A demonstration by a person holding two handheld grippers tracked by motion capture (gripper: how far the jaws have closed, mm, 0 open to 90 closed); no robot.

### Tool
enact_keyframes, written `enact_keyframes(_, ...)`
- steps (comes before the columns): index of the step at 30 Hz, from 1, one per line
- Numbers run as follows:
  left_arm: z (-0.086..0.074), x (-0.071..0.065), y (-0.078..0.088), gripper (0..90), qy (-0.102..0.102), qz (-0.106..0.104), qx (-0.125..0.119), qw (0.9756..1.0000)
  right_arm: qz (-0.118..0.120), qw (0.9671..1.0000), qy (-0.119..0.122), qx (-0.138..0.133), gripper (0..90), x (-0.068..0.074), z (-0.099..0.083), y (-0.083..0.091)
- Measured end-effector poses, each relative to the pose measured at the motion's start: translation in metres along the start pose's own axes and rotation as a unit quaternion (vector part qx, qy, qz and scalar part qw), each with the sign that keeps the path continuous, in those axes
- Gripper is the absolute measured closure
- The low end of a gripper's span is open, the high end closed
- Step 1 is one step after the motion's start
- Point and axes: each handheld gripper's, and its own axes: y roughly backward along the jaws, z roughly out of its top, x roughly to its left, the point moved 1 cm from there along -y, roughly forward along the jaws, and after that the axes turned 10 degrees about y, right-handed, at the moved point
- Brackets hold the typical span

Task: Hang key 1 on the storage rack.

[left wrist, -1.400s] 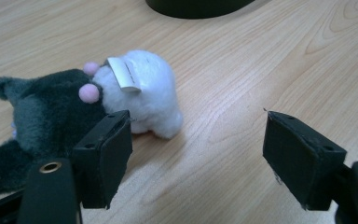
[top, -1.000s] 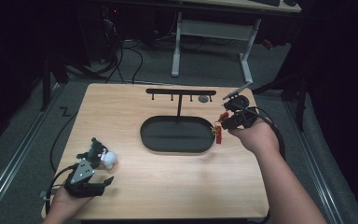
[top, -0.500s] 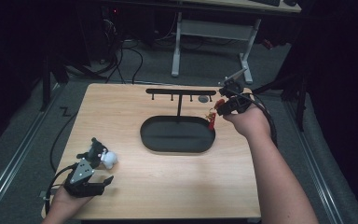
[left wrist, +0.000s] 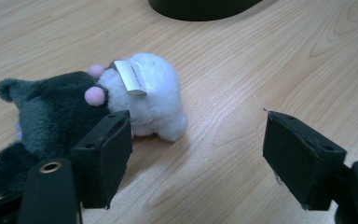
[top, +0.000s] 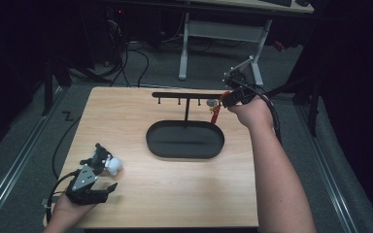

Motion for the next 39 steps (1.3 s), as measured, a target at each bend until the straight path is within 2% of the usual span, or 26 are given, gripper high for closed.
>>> enact_keyframes(8, 0.0, 0.0, 0.0, 24.2, 0.0, 0.0, 0.001, 1.0, -0.004, 0.9998, -0.015, 0.009, 67.0, -0.007, -0.008, -0.013)
enact_keyframes(13, 0.0, 0.001, 0.0, 24.1, 0.002, 0.002, 0.0, 1.0, 0.001, 0.9994, -0.028, 0.018, 66.9, -0.012, -0.024, -0.025)
enact_keyframes(17, 0.001, 0.001, 0.001, 24.2, 0.006, 0.004, -0.005, 1.0, 0.009, 0.999, -0.034, 0.028, 66.1, -0.013, -0.044, -0.043)
enact_keyframes(19, 0.001, 0.001, 0.001, 24.2, 0.008, 0.006, -0.008, 0.9999, 0.017, 0.9988, -0.04, 0.023, 58.3, -0.01, -0.058, -0.057)
enact_keyframes(22, 0.001, 0.005, 0.002, 24.5, 0.016, 0.014, -0.01, 0.9997, 0.025, 0.9988, -0.04, 0.01, 48.5, -0.007, -0.067, -0.065)
enact_keyframes(24, 0.001, 0.007, 0.002, 24.7, 0.018, 0.017, -0.01, 0.9996, 0.029, 0.9988, -0.039, 0.007, 45.5, -0.005, -0.069, -0.067)
enact_keyframes(26, 0.002, 0.012, 0.004, 27.4, 0.032, 0.021, -0.017, 0.9991, 0.038, 0.9985, -0.037, -0.013, 41.3, 0.001, -0.079, -0.065)
enact_keyframes(28, 0.002, 0.015, 0.007, 29.5, 0.036, 0.026, -0.021, 0.9988, 0.042, 0.9982, -0.039, -0.019, 40.9, 0.003, -0.082, -0.063)
enact_keyframes(29, 0.002, 0.02, 0.01, 38.1, 0.044, 0.037, -0.029, 0.9979, 0.049, 0.9973, -0.03, -0.046, 41.0, 0.01, -0.095, -0.056)
enact_keyframes(30, 0.002, 0.02, 0.01, 43.2, 0.044, 0.037, -0.029, 0.9979, 0.051, 0.9973, -0.026, -0.046, 40.9, 0.014, -0.099, -0.054)
enact_keyframes(31, 0.002, 0.023, 0.012, 43.2, 0.05, 0.044, -0.032, 0.9973, 0.051, 0.9973, -0.026, -0.046, 40.9, 0.014, -0.099, -0.054)
enact_keyframes(32, 0.002, 0.028, 0.014, 50.5, 0.058, 0.058, -0.039, 0.9959, 0.049, 0.9974, -0.011, -0.051, 41.2, 0.019, -0.107, -0.052)
enact_keyframes(33, 0.002, 0.032, 0.015, 59.1, 0.065, 0.07, -0.047, 0.9943, 0.058, 0.9961, -0.004, -0.067, 41.9, 0.025, -0.118, -0.049)
enact_keyframes(34, 0.006, 0.038, 0.017, 78.7, 0.084, 0.081, -0.056, 0.9916, 0.067, 0.9946, 0.002, -0.079, 42.6, 0.036, -0.138, -0.049)
enact_keyframes(35, 0.009, 0.041, 0.018, 88.0, 0.087, 0.09, -0.06, 0.9903, 0.068, 0.9943, 0.007, -0.082, 42.7, 0.041, -0.145, -0.051)
enact_keyframes(36, 0.009, 0.041, 0.018, 89.7, 0.087, 0.09, -0.06, 0.9903, 0.076, 0.9933, 0.01, -0.087, 42.9, 0.047, -0.155, -0.053)
enact_keyframes(37, 0.012, 0.044, 0.017, 89.7, 0.09, 0.099, -0.058, 0.9893, 0.076, 0.9933, 0.01, -0.087, 42.9, 0.047, -0.155, -0.053)
enact_keyframes(38, 0.016, 0.048, 0.013, 89.8, 0.085, 0.119, -0.053, 0.9879, 0.08, 0.9925, 0.009, -0.092, 43.2, 0.053, -0.165, -0.055)
enact_keyframes(39, 0.018, 0.052, 0.009, 89.8, 0.081, 0.142, -0.048, 0.9853, 0.083, 0.9915, 0.013, -0.1, 43.4, 0.061, -0.177, -0.058)
